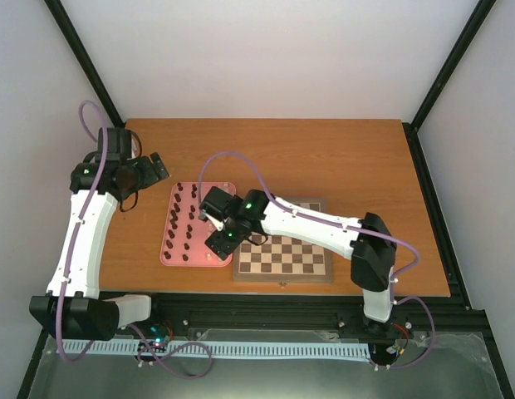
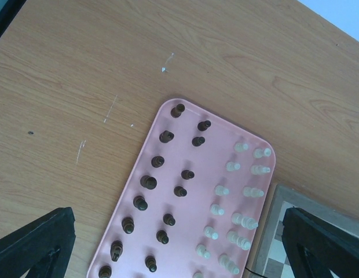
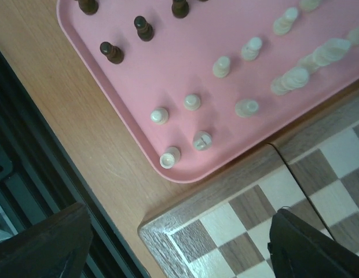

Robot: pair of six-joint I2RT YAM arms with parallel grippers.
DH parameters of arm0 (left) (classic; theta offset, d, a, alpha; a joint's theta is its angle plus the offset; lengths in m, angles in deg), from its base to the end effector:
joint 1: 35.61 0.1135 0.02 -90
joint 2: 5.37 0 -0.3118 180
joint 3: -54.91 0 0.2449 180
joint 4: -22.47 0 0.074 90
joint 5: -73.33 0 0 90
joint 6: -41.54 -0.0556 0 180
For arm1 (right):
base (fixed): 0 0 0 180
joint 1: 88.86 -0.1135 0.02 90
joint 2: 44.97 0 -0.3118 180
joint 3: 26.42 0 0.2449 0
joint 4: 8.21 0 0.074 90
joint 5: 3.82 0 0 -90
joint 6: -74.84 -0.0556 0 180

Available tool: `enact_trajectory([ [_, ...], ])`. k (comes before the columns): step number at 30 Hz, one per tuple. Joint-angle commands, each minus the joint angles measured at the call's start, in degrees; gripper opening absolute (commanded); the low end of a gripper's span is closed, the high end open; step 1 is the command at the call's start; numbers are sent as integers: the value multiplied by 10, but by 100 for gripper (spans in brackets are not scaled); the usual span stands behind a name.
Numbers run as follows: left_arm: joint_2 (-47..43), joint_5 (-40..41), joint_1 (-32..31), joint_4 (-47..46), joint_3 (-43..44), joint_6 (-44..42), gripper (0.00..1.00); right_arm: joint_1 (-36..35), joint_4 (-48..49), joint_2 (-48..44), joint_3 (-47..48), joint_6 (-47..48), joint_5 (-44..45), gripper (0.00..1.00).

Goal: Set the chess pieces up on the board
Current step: Pick up the chess piece from the storage box.

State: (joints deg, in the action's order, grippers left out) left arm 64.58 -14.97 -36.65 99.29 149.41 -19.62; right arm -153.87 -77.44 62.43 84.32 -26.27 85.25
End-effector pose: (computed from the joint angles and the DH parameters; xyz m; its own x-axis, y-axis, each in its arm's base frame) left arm 0.2152 -0.0023 0.4057 -0.6927 -0.4697 -0.5474 -0.3814 0.8827 -0.2746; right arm 0.1727 0.3726 0.3070 -0.5535 -0.7316 -0.3980 -0.8177 0.5680 0.0933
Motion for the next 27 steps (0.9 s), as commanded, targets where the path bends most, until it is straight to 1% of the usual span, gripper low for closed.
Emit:
enact_trajectory([
  [1,11,1,-2,-9,23,-16,100,-4,8,38,23,12,-38,81],
  [3,13,1,-2,-9,22,-18,100,-4,19,48,20,12,-51,70],
  [5,15,2,-2,-9,22,-21,100,-4,30,58,17,12,-60,62],
  [9,21,0,-1,-8,19,-25,100,-4,41,80,15,6,-62,59],
  [11,24,-1,-2,-8,15,-27,100,-4,42,89,14,2,-63,53],
  [16,30,-6,-2,-15,2,-29,100,-4,53,100,-6,-9,-71,50],
  [18,32,-7,-2,-16,2,-30,100,-4,57,103,-11,-16,-72,46],
  [21,34,-9,-2,-16,4,-32,100,-4,60,112,-12,-25,-79,44],
  [24,33,-11,-2,-15,7,-36,100,-4,60,123,-7,-32,-85,40],
  [27,34,-9,-2,-13,10,-39,100,-4,62,132,-6,-36,-94,39],
])
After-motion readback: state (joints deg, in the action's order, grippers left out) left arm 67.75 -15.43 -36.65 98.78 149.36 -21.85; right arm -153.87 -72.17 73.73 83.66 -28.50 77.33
